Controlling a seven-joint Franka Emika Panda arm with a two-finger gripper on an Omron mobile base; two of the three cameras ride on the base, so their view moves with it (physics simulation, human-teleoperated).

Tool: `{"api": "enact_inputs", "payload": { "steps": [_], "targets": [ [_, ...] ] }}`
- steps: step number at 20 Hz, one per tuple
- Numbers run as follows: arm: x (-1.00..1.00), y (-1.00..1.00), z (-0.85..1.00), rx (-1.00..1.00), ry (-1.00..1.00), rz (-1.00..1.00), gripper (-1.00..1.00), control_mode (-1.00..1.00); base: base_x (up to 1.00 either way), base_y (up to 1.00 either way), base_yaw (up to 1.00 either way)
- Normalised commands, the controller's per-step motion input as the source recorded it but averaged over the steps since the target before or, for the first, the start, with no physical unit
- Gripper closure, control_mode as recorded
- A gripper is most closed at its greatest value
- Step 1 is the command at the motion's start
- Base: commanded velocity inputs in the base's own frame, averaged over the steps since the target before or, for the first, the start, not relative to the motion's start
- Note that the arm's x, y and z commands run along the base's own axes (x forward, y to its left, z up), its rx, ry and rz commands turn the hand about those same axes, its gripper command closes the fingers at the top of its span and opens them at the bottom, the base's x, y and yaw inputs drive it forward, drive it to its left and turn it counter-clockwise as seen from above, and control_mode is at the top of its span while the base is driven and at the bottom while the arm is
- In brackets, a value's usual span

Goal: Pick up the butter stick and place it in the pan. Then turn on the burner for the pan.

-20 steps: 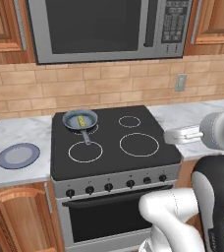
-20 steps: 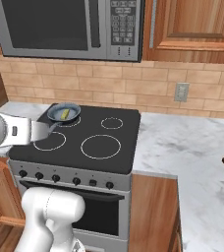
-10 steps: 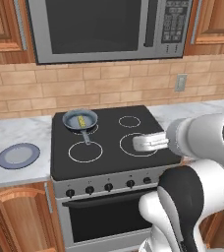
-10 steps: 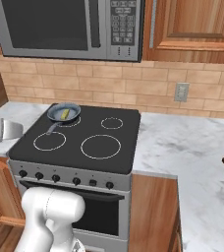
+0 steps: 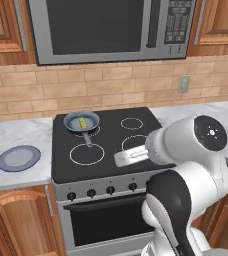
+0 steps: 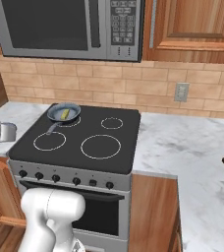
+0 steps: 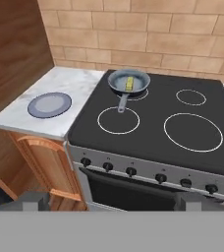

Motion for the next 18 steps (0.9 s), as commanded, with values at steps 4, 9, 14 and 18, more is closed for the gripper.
{"api": "enact_inputs", "payload": {
  "steps": [4,9,14,18],
  "targets": [
    [0.32,0.39,-0.91,0.0,-0.06,0.16,-1.0,-1.0,0.0,0.0,0.0],
    [0.44,0.74,-0.47,0.0,-0.04,0.03,-1.0,-1.0,0.0,0.0,0.0],
    [0.41,0.62,-0.44,0.02,-0.08,0.0,-1.0,-1.0,0.0,0.0,0.0],
    [0.26,0.28,-0.61,0.14,-0.12,0.0,-1.0,-1.0,0.0,0.0,0.0]
  ]
}}
